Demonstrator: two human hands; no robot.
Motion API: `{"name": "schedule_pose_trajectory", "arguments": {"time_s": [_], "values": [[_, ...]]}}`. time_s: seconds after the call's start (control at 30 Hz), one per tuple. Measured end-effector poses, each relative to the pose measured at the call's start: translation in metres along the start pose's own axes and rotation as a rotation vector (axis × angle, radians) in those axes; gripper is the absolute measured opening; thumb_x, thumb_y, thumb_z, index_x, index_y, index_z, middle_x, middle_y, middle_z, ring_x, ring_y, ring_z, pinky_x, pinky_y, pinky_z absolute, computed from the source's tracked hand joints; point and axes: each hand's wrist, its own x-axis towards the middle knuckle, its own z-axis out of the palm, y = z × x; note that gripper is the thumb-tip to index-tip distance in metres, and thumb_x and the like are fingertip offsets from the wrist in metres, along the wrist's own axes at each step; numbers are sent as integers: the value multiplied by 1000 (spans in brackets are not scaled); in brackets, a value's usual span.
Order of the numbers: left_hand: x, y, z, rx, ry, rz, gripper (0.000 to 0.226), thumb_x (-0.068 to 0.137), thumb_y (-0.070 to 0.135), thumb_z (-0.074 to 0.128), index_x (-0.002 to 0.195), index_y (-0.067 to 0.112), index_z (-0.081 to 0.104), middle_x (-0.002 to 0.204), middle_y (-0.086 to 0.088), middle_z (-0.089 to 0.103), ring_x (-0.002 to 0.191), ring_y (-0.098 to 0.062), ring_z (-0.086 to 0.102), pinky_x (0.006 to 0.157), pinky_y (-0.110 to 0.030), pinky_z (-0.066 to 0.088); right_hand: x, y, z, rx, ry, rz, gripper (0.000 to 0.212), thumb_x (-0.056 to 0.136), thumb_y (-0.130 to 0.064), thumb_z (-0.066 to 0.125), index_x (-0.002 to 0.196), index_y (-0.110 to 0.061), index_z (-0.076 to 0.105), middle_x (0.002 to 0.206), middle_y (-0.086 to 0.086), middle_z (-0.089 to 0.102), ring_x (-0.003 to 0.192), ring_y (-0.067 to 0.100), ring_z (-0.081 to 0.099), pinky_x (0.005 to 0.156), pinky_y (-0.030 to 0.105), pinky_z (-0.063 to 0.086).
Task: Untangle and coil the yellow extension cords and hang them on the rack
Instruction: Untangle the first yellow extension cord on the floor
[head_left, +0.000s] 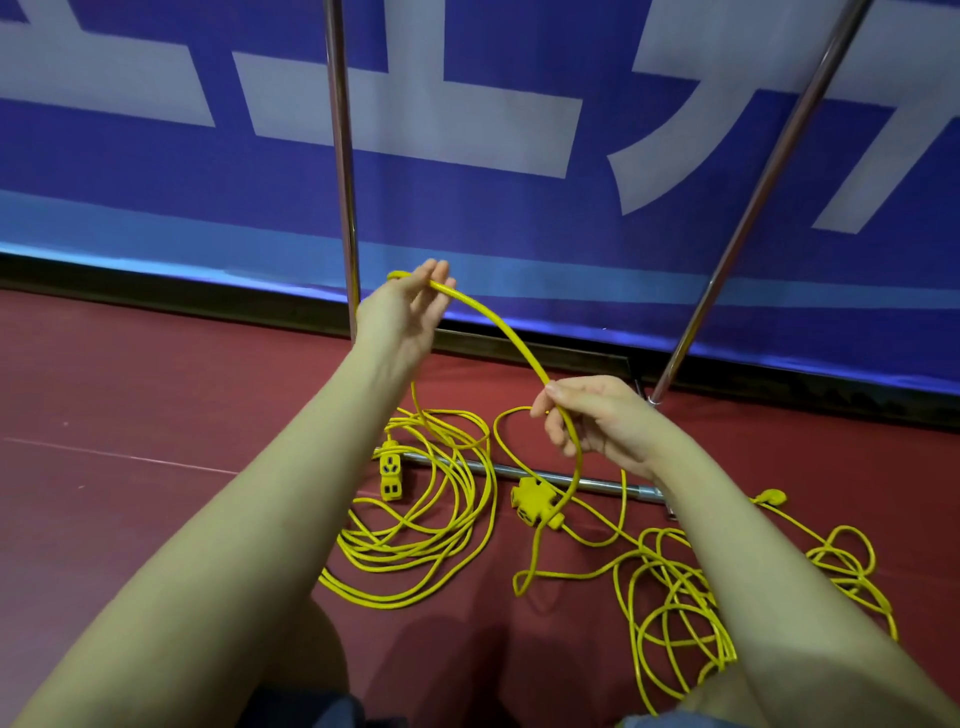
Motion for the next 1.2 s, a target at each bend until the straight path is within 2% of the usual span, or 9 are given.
{"name": "schedule_pose_trajectory", "arguments": {"time_s": [0.2,0.3,0.53,0.63,0.73,0.83,0.9,1.07,1.2], "values": [[-31,-36,9,329,-140,-208,9,92,-10,46,87,-6,53,90,-14,60,75,-21,64,73,-31,57,3,-7,10,19,2,-51,31,98,-25,43,80,-9,63,52,5,56,37,13,47,49,25,35],[-31,-33,13,290,-98,-97,17,91,-16,42,80,-6,51,87,-15,60,76,-24,64,62,-26,58,3,-11,12,54,-31,-70,29,95,-26,46,82,-7,63,53,5,58,39,14,49,47,24,39],[-8,1,2,-2,145,179,9,90,-15,48,83,-10,53,90,-19,60,87,-27,64,76,-29,57,0,-3,0,62,-18,-59,26,92,-20,48,81,-2,64,52,6,57,41,12,47,46,21,42],[-10,-7,1,29,125,116,15,92,-7,50,78,-4,53,94,-15,60,78,-22,64,69,-29,56,3,-2,2,97,22,-107,26,96,-16,44,84,-4,63,52,3,55,37,9,41,48,24,38],[-23,-26,6,179,-70,-68,4,92,-4,50,92,-3,54,109,-16,56,73,-19,67,68,-30,57,4,-5,7,121,10,-136,27,97,-17,42,85,-5,62,51,2,54,36,8,39,47,24,36],[-32,-38,10,206,-131,-94,39,92,-11,47,129,-9,34,96,-18,60,77,-26,68,65,-31,59,6,-7,13,95,-26,-138,26,97,-20,43,86,-6,63,53,3,55,37,9,42,48,24,38],[-29,-33,12,180,-101,-13,47,92,-14,44,135,-7,25,91,-18,59,83,-30,65,68,-32,57,6,-7,12,77,-43,-123,26,96,-21,44,87,-7,64,55,4,57,39,12,46,49,24,40],[-5,-4,1,48,48,139,8,93,-9,46,100,-12,51,90,-17,61,82,-26,67,67,-27,58,1,-2,3,85,-54,-45,26,86,-25,51,84,-3,64,55,7,59,45,16,54,49,23,47],[-12,-15,0,104,8,24,15,94,-4,48,80,-3,53,86,-13,60,86,-25,64,75,-32,56,3,2,0,70,22,-26,24,96,-16,46,85,-3,63,53,5,58,44,15,54,49,23,48]]}}
